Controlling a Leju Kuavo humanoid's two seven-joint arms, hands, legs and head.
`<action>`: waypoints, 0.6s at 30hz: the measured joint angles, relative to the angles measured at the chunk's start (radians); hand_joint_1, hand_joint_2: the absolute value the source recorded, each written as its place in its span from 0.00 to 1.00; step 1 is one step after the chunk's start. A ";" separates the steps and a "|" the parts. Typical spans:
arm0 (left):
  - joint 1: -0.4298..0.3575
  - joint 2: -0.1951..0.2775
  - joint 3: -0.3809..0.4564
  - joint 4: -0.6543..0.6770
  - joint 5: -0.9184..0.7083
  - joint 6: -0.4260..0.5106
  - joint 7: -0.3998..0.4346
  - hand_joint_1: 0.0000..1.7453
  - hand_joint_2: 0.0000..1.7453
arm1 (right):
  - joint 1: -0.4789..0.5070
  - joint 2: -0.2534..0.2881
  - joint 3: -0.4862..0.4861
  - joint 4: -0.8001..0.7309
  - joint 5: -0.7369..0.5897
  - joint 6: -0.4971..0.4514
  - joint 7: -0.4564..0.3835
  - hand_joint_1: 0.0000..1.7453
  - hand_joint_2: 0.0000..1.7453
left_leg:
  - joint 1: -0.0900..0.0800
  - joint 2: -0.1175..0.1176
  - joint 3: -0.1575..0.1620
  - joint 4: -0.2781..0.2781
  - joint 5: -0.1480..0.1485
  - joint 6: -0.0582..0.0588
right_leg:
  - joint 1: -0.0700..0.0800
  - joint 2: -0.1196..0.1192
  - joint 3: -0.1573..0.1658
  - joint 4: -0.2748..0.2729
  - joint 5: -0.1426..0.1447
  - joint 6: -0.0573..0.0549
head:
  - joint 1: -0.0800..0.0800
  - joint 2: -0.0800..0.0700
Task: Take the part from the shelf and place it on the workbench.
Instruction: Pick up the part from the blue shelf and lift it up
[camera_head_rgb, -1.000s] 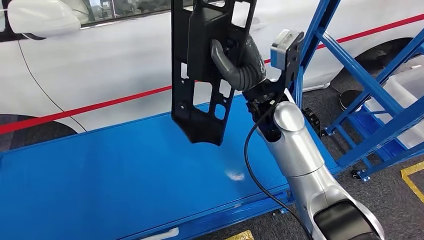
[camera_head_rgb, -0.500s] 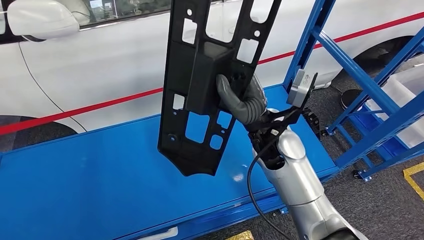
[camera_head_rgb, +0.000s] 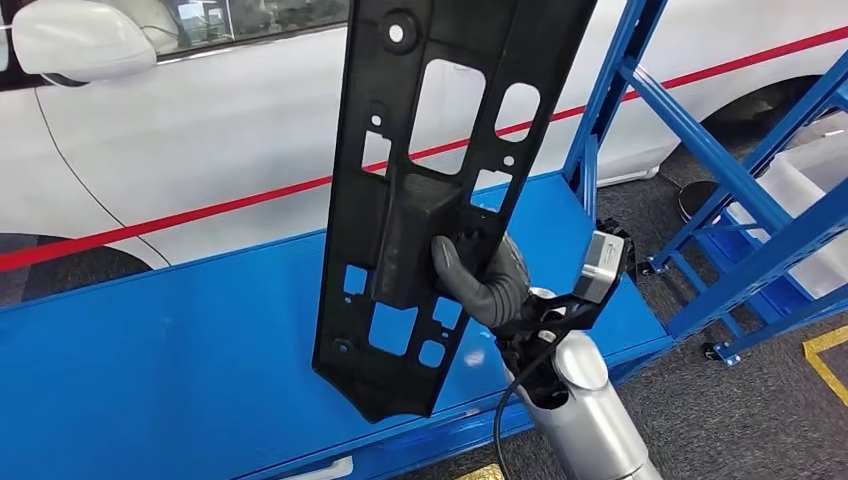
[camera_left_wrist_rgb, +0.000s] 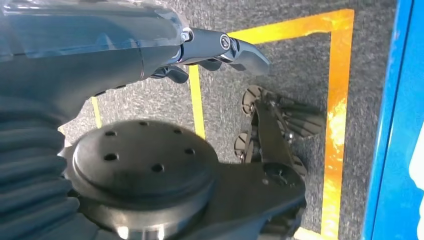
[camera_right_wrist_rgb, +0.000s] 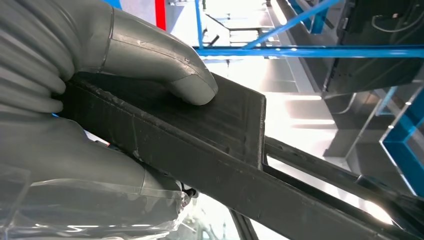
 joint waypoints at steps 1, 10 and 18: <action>0.001 -0.001 0.000 0.000 0.000 0.000 0.000 0.00 1.00 | 0.010 0.000 0.000 -0.006 0.002 0.002 -0.002 1.00 1.00 | 0.002 0.000 0.002 -0.005 0.004 0.004 | 0.000 0.000 0.000 0.003 -0.003 0.005 | 0.000 0.000; 0.001 -0.006 0.000 0.000 0.001 0.006 0.014 0.00 1.00 | 0.061 -0.004 0.000 -0.033 0.010 0.006 -0.004 1.00 1.00 | 0.011 0.001 0.006 -0.013 0.012 0.014 | -0.021 -0.002 -0.064 0.167 -0.065 0.034 | 0.004 0.000; 0.001 -0.007 0.000 0.000 0.001 0.006 0.016 0.00 1.00 | 0.086 -0.003 -0.001 -0.066 0.030 0.007 -0.005 1.00 1.00 | 0.011 0.001 -0.014 0.038 -0.030 -0.028 | -0.019 0.000 0.012 0.001 -0.015 -0.002 | 0.002 0.000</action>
